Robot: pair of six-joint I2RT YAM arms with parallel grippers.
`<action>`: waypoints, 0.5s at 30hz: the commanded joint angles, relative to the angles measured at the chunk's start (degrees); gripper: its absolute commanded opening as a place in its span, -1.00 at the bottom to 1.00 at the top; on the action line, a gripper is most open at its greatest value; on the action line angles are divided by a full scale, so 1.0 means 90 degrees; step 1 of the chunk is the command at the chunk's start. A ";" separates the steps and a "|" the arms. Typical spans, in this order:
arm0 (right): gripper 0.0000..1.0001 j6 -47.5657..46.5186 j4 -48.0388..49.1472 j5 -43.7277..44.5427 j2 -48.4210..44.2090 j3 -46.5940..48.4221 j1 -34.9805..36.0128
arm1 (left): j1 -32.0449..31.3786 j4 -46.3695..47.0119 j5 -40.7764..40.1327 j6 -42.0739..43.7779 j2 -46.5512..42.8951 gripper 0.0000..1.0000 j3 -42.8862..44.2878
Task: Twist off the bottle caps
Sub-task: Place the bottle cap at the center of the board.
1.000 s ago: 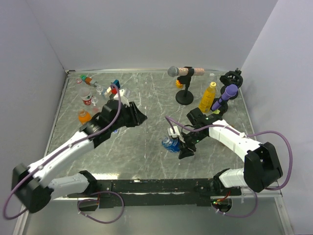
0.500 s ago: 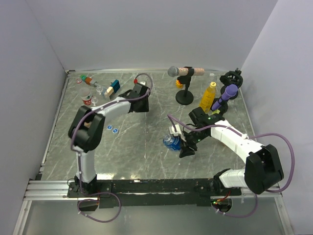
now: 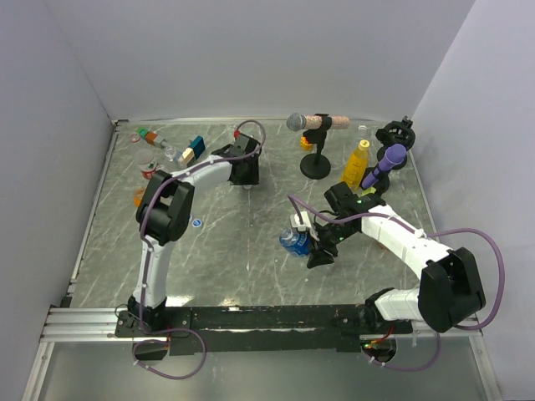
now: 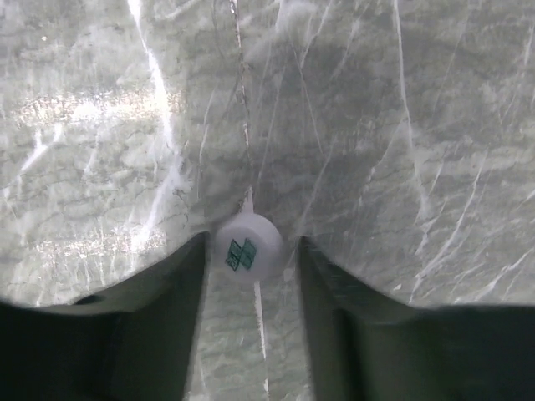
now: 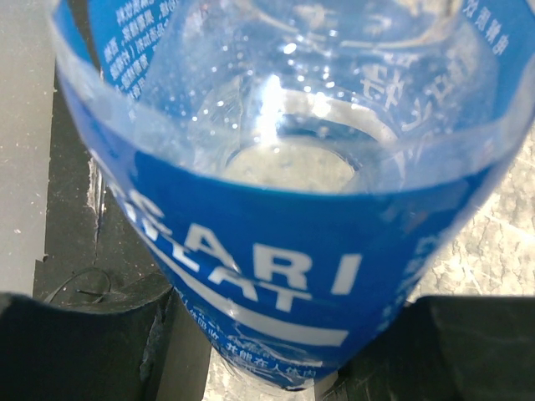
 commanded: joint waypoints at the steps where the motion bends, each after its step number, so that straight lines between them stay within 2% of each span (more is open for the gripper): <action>1: -0.42 -0.0112 -0.0023 -0.0262 -0.0189 0.0131 -0.0079 | 0.0001 0.0144 0.0167 0.0221 -0.0714 0.22 -0.0061; 3: -0.41 -0.0112 -0.0033 -0.0262 -0.0180 0.0131 -0.0079 | 0.0001 0.0437 0.0284 0.0260 -0.1232 0.41 -0.0471; 8: -0.41 -0.0122 -0.0062 -0.0321 -0.0219 0.0140 -0.0089 | -0.0019 0.0886 0.0947 0.0329 -0.2491 0.50 -0.1135; 10: -0.41 -0.0141 -0.0062 -0.0360 -0.0219 0.0150 -0.0108 | -0.0028 0.1276 0.1250 0.0251 -0.3300 0.58 -0.1652; 15: -0.41 -0.0132 -0.0072 -0.0438 -0.0248 0.0160 -0.0118 | -0.0175 0.2633 0.2176 0.0095 -0.5302 0.61 -0.3417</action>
